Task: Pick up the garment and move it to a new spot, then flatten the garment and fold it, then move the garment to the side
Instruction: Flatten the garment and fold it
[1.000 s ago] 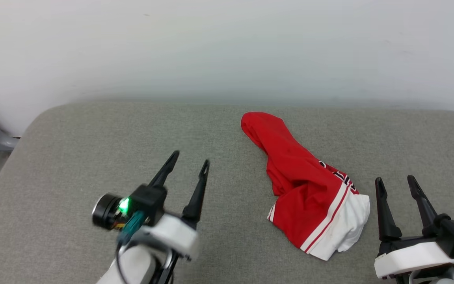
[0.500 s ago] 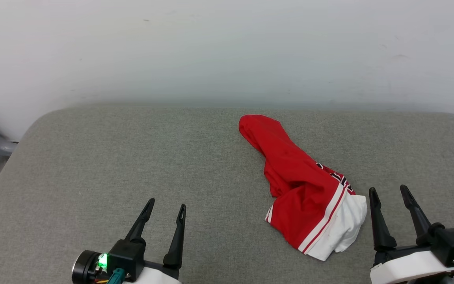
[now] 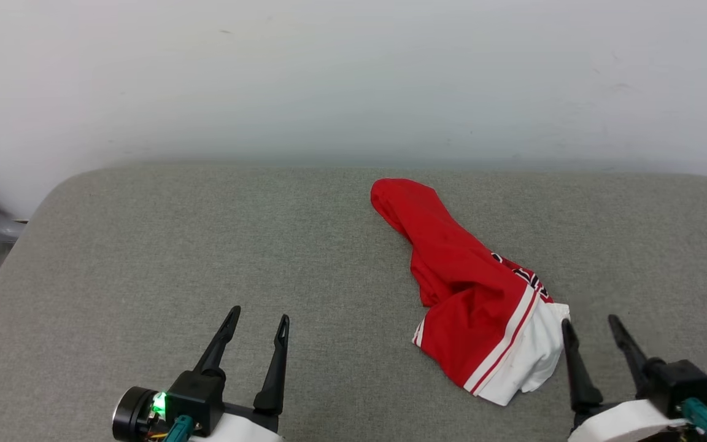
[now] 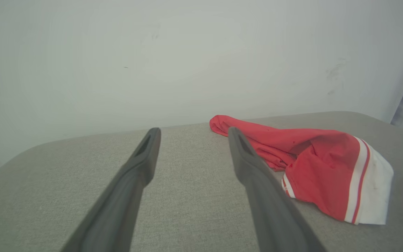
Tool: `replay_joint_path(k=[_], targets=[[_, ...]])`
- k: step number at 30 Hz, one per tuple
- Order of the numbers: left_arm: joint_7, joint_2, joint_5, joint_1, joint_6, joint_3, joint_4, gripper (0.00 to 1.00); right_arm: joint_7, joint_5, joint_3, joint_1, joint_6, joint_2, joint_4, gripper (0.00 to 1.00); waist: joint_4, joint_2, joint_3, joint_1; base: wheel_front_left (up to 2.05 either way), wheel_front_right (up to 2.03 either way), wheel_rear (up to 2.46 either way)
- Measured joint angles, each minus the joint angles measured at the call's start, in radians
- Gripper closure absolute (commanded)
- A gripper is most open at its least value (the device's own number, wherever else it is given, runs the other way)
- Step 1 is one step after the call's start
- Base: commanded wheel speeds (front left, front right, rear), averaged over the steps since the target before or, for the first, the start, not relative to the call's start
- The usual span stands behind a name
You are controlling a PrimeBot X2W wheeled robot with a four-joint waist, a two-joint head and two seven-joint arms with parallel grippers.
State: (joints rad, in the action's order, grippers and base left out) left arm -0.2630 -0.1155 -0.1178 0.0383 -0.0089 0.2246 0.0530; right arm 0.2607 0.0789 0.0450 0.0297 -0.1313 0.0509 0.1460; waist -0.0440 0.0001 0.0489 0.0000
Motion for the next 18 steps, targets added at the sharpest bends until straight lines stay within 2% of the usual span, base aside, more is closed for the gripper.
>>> replay_joint_path(k=[3, 9, 12, 18], targets=[[0.0, 0.01, 0.01, 0.0, -0.011, -0.009, 0.002, 0.0, -0.114, -0.007, -0.03, -0.003, 0.0, 0.0, 0.056, 0.0, -0.006, 0.0, 0.0, 0.0, 0.0, 0.0, 0.0], [0.0, 0.03, 0.027, 0.001, -0.034, -0.021, 0.002, 0.0, -0.491, -0.044, -0.116, -0.052, 0.0, 0.0, 0.086, 0.0, -0.024, 0.0, -0.009, 0.0, 0.0, 0.0, 0.0], [0.0, 0.036, 0.032, 0.001, -0.04, -0.027, 0.001, 0.0, -0.668, -0.014, -0.137, -0.067, 0.0, 0.003, 0.079, 0.0, -0.038, 0.0, -0.018, 0.0, 0.0, 0.0, 0.0], [0.0, 0.05, 0.044, -0.004, -0.052, -0.023, 0.007, 0.0, -0.891, -0.014, -0.084, -0.099, 0.0, 0.016, 0.064, 0.0, -0.079, 0.0, -0.042, 0.0, 0.0, 0.0, 0.0]])
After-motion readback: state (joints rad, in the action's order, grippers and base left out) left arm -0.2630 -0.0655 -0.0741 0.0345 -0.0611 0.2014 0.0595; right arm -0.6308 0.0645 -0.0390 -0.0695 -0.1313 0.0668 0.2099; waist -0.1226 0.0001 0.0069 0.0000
